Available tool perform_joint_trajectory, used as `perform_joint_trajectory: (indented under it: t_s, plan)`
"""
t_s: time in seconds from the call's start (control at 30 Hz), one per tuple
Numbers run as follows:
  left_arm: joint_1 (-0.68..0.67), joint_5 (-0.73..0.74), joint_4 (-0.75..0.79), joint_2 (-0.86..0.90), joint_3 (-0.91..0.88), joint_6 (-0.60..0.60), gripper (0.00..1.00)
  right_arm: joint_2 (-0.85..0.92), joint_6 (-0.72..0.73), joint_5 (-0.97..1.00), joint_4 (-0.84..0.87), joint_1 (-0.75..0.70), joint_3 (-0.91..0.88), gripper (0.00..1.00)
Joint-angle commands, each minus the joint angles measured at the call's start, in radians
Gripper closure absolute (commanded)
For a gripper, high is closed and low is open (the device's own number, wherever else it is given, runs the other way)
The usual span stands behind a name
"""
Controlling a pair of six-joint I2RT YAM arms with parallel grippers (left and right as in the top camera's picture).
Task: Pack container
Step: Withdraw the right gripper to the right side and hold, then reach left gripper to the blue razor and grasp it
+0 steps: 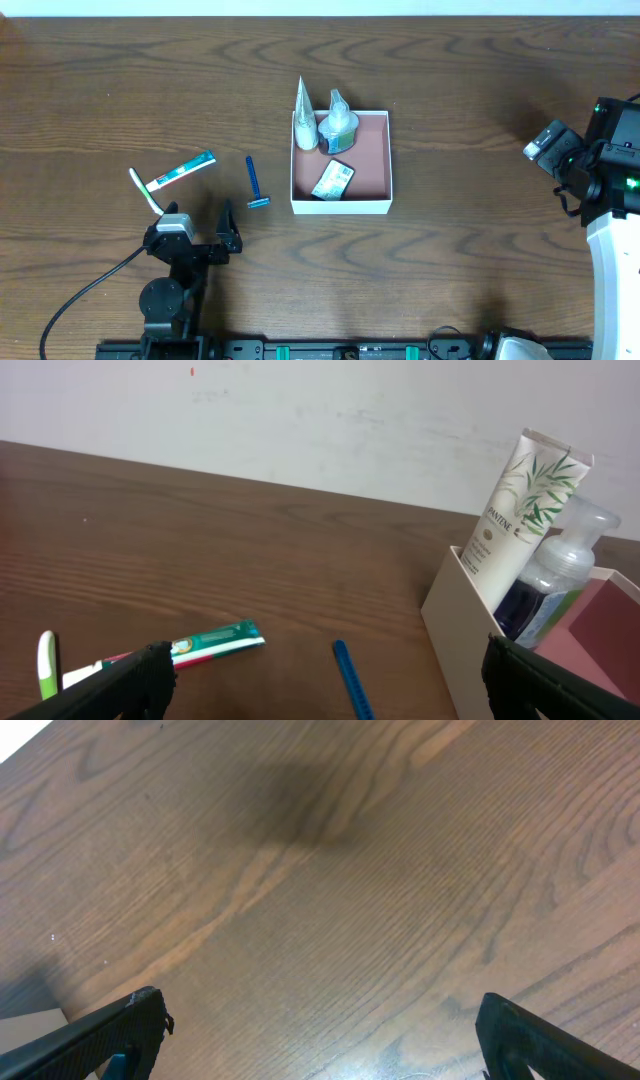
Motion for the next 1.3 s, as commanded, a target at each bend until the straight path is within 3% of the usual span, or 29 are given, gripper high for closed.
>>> perform_joint_trajectory:
  t_s: [0.0,0.1,0.2,0.5,0.67,0.9,1.1,1.27]
  plan:
    - [0.005,0.015,-0.025,-0.001,-0.016,-0.016,0.02,-0.006,0.003,0.014,-0.001,-0.007,0.009,0.01]
    - [0.005,0.015,-0.089,0.023,0.037,-0.117,0.02,-0.006,0.003,0.014,-0.001,-0.007,0.009,0.01]
    - [0.005,-0.003,-0.141,0.111,0.122,-0.134,0.02,-0.006,0.003,0.014,-0.001,-0.007,0.009,0.01]
    - [0.005,-0.065,-0.336,0.675,0.55,-0.13,0.02,-0.006,0.003,0.014,-0.001,-0.007,0.009,0.01]
    - [0.005,0.132,-0.455,1.01,0.758,0.044,0.02,-0.006,0.003,0.014,-0.001,-0.008,0.009,0.01]
    - [0.005,0.279,-0.321,1.334,0.8,0.066,0.02,-0.006,0.003,0.014,-0.001,-0.008,0.009,0.01]
    - [0.005,0.269,-0.284,1.491,0.8,0.055,0.02,-0.006,0.003,0.014,-0.001,-0.007,0.009,0.01]
    - [0.0,0.151,-0.254,1.559,0.8,0.057,0.02,-0.006,0.003,0.014,-0.001,-0.007,0.009,0.01]
